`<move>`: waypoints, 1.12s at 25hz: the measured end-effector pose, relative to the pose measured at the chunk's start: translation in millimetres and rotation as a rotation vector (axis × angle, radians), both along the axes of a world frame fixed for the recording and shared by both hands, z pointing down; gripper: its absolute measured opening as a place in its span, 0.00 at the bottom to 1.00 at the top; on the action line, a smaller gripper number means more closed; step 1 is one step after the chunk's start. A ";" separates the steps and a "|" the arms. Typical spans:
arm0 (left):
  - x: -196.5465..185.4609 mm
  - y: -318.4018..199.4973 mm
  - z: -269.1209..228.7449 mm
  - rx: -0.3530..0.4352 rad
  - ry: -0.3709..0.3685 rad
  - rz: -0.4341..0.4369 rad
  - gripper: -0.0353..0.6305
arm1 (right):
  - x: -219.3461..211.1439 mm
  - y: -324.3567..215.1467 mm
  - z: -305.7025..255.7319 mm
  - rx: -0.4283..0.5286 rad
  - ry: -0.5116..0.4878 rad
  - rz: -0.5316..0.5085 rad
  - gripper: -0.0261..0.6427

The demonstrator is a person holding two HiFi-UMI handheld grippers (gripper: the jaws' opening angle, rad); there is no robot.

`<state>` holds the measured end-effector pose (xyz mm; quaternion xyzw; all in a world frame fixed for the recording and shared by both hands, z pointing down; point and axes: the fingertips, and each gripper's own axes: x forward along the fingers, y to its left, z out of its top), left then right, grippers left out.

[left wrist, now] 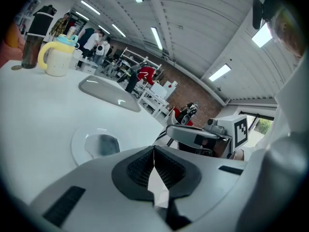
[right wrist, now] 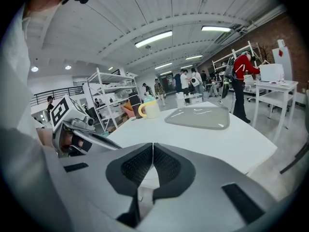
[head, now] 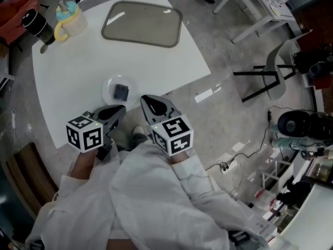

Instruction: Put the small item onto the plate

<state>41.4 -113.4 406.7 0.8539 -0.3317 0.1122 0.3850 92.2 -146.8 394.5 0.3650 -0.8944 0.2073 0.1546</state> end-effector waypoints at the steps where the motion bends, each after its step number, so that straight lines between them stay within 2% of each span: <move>1: -1.4 0.0 0.7 -0.002 -0.006 0.000 0.07 | -0.4 -0.4 1.0 -0.004 0.002 -0.001 0.06; 6: -11.5 -5.4 4.9 -0.006 -0.026 -0.002 0.07 | -4.4 -3.7 5.6 -0.013 0.003 0.001 0.06; 17: -26.0 -23.9 -0.1 -0.037 0.023 0.030 0.07 | -12.4 -14.8 5.3 -0.041 -0.013 0.058 0.06; 24: -40.9 -35.6 -5.3 -0.063 0.032 0.066 0.07 | -18.2 -22.9 7.1 -0.086 -0.038 0.090 0.06; 28: -47.6 -42.6 0.9 -0.076 0.028 0.054 0.07 | -19.8 -25.4 11.9 -0.101 -0.042 0.102 0.06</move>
